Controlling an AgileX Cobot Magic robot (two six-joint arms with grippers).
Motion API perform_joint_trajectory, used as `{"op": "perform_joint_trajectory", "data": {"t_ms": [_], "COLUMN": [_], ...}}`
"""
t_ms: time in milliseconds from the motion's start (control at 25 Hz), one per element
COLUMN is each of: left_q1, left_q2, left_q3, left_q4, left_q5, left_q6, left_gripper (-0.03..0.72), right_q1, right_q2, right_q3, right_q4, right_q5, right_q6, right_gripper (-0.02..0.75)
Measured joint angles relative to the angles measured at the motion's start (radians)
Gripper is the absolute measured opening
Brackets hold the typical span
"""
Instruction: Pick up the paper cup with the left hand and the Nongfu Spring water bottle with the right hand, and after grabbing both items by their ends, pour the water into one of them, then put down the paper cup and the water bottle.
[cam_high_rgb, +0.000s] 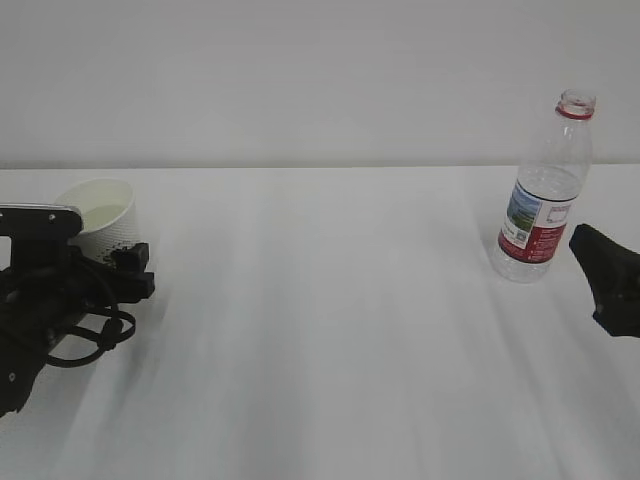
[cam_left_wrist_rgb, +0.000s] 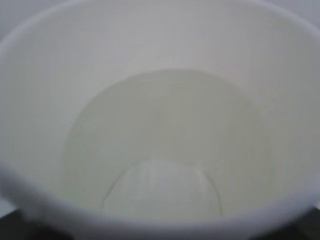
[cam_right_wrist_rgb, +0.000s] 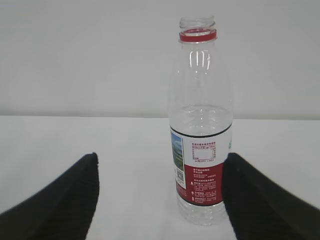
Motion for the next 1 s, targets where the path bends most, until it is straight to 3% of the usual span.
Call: {"op": "perform_joint_trajectory", "data": {"t_ms": [160,400,1000], "left_q1": [0.000,0.000,0.000], "left_q2": [0.000,0.000,-0.015], "left_q3": [0.000,-0.002,0.068], "left_q4": [0.000,0.048,0.077], "left_q5": [0.000,-0.026,-0.033], "left_q6": [0.000,0.000,0.000], "left_gripper": [0.589,0.683,0.686], "right_q1": [0.000,0.000,0.000], "right_q2": [0.000,0.000,0.000], "right_q3": [0.000,0.000,0.000], "right_q4": [0.000,0.000,0.000], "right_q5": [0.000,0.000,0.000], "right_q6": [0.000,0.000,0.000], "right_gripper": [0.572,0.571,0.569]}}
